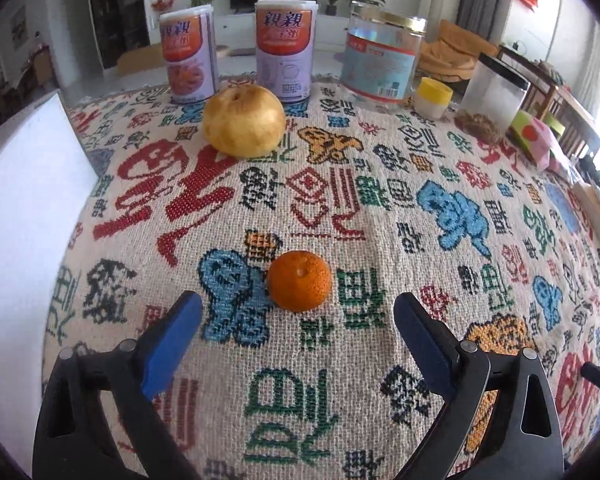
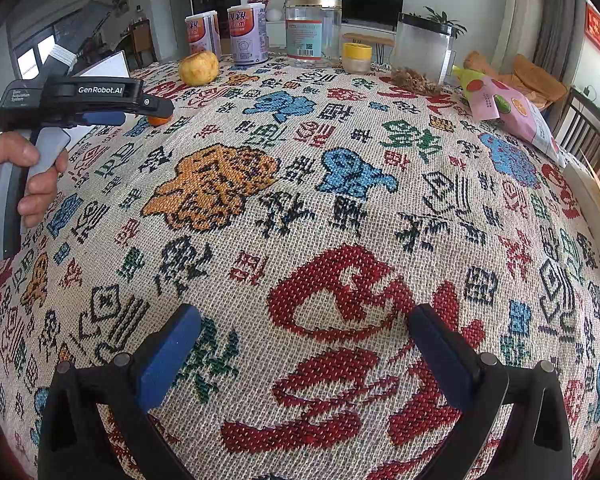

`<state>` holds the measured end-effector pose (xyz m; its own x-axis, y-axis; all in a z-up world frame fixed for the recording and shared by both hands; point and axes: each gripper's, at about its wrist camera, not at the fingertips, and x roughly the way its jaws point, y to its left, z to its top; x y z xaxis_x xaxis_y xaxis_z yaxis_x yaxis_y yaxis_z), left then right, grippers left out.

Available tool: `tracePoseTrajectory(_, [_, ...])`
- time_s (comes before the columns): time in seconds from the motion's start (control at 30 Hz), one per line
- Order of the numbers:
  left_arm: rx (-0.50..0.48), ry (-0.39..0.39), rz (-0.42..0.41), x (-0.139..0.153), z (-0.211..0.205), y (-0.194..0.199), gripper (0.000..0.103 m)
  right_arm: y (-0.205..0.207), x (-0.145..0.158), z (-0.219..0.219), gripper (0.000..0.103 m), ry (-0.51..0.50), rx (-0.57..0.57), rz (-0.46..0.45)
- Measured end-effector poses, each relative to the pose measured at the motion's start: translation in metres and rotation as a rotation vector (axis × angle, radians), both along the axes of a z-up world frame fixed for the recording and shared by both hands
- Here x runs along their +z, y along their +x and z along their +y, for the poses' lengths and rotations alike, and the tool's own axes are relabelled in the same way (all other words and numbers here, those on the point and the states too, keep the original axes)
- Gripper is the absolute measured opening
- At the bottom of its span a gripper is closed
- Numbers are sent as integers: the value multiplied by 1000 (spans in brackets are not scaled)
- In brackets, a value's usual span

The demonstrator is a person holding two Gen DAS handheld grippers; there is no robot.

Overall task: Organize fruits
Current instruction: 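Move the left tool toward the remaining tangerine while the right tool approaches the yellow pear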

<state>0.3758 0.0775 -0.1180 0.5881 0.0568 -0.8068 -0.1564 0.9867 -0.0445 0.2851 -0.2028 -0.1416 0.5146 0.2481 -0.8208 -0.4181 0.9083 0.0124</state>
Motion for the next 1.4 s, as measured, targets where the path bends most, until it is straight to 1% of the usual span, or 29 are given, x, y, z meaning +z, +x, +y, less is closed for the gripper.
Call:
tracePoseTrajectory(0.03, [0,4,-4,-2,1,1,87,0,0,0,103,0,0,0])
tracePoseTrajectory(0.07, [-6,-2,-8,-4,1,2,75,0,0,0,103,0,0,0])
tracePoseTrajectory(0.1, [-14,-5,-11,-6,2,3,69,0,0,0,103,0,0,0])
tracePoseTrajectory(0.13, [-24,17,-28,-6,0,0,57,0,0,0,103,0,0,0])
tracePoseTrajectory(0.17, [-39,33,-43,-6,-2,-3,29,0,0,0,103,0,0,0])
tracePoseTrajectory(0.3, [-60,7,-48,3,5,-27,29,0,0,0,103,0,0,0])
tracePoseTrajectory(0.43, [-77,-44,-21,17,9,-81,29,0,0,0,103,0,0,0])
tracePoseTrajectory(0.5, [-91,-39,-12,19,9,-107,30,0,0,0,103,0,0,0])
tracePoseTrajectory(0.57, [-102,-24,-3,15,10,-124,30,0,0,0,103,0,0,0])
tracePoseTrajectory(0.6, [-104,-11,0,12,9,-128,30,0,0,0,103,0,0,0])
tracePoseTrajectory(0.67, [-95,15,21,2,12,-129,36,0,0,0,103,0,0,0])
tracePoseTrajectory(0.7, [-92,4,5,2,15,-130,38,0,0,0,103,0,0,0])
tracePoseTrajectory(0.73, [-81,7,-4,2,16,-132,54,0,0,0,103,0,0,0])
tracePoseTrajectory(0.77, [-65,17,1,1,18,-133,77,0,0,0,103,0,0,0])
tracePoseTrajectory(0.83, [-36,25,3,-4,22,-135,91,0,0,0,103,0,0,0])
tracePoseTrajectory(0.93, [-29,49,9,-9,21,-136,97,0,-1,0,103,0,0,0])
tracePoseTrajectory(1.03, [-8,41,15,-11,24,-134,102,1,0,0,103,3,-15,14])
tracePoseTrajectory(1.13, [4,42,8,-11,24,-134,103,21,7,12,102,-20,-22,102])
tracePoseTrajectory(1.17, [8,43,6,-11,24,-133,103,29,15,18,96,6,-11,107])
tracePoseTrajectory(1.2, [11,42,5,-11,24,-133,103,37,27,25,92,34,-2,85])
tracePoseTrajectory(1.27, [12,41,4,-11,24,-133,103,61,57,50,93,75,9,14])
tracePoseTrajectory(1.3, [12,40,4,-11,24,-133,103,76,70,66,93,100,26,-8])
tracePoseTrajectory(1.37, [12,40,4,-11,24,-132,103,111,85,105,93,137,73,-7])
tracePoseTrajectory(1.4, [12,40,4,-11,24,-132,103,128,88,128,93,134,106,-7])
